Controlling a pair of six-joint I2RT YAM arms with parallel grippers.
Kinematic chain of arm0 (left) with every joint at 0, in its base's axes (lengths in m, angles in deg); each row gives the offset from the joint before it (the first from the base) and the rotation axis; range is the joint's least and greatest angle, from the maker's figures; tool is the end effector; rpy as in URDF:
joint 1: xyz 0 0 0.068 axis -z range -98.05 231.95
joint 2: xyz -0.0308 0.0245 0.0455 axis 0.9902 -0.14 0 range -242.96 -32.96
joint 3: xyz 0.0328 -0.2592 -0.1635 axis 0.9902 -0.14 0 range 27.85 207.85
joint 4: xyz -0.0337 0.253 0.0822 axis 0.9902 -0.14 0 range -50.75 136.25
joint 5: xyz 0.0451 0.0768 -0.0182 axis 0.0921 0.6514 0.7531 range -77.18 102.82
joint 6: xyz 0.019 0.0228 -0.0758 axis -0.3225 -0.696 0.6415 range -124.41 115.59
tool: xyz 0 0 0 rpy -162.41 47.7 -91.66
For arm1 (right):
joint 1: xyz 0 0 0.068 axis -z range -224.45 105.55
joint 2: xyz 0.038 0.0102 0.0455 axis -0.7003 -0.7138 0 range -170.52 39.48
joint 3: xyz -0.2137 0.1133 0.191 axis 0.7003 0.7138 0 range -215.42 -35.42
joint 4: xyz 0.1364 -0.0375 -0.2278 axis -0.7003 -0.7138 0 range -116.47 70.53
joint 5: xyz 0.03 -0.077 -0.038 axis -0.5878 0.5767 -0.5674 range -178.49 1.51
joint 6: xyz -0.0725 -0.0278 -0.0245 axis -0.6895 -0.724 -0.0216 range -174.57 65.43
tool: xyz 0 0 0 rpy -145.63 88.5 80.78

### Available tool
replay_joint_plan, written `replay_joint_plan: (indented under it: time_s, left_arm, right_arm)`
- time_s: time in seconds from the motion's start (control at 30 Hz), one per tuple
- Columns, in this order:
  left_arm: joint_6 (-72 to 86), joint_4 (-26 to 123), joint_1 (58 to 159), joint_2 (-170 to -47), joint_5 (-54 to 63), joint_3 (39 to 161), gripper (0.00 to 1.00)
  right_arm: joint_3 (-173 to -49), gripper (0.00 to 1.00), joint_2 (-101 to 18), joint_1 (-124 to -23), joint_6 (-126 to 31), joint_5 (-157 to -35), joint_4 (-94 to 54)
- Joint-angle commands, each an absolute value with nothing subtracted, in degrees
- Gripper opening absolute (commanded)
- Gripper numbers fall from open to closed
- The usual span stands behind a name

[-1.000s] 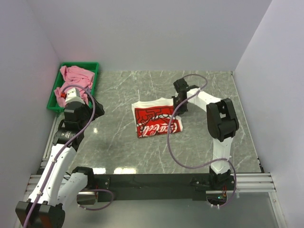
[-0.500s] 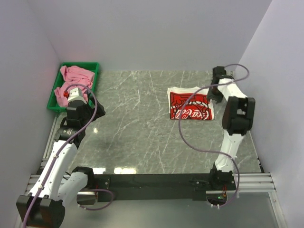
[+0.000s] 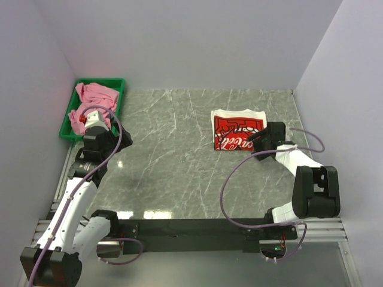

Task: Fold and stack the t-shirts
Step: Neatly place the folded tshirt to the corner

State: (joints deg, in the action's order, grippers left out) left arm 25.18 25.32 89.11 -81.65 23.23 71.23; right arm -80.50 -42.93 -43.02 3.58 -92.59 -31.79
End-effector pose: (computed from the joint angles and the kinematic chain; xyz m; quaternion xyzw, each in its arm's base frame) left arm 0.2068 -0.0130 0.3121 -0.2115 0.8202 -0.0927 0.5234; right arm 0.3107 -0.0028 0.1960 0.4554 0.8202 0.1932 0.2874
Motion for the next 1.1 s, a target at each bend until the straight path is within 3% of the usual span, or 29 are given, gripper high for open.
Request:
replay_joint_plan:
  time_s: [0.0, 0.33, 0.83, 1.07]
  left_arm:
    - [24.7, 26.2, 88.9, -80.1, 23.8, 71.9, 0.99]
    - [24.7, 26.0, 88.9, -80.0, 24.2, 71.9, 0.99]
    - [24.7, 25.9, 88.8, -80.8, 24.1, 72.1, 0.98]
    - [24.6, 25.8, 88.9, -81.0, 24.3, 72.1, 0.98]
  right_arm:
    - [-76.8, 0.72, -42.3, -44.2, 20.0, -91.5, -19.6]
    - [-75.5, 0.7, -49.6, -49.9, 29.2, -89.7, -13.1]
    - [-75.5, 0.66, -51.8, -54.2, 36.3, -83.3, -17.7]
    - [-75.6, 0.37, -54.8, -54.2, 39.6, -83.5, -12.7]
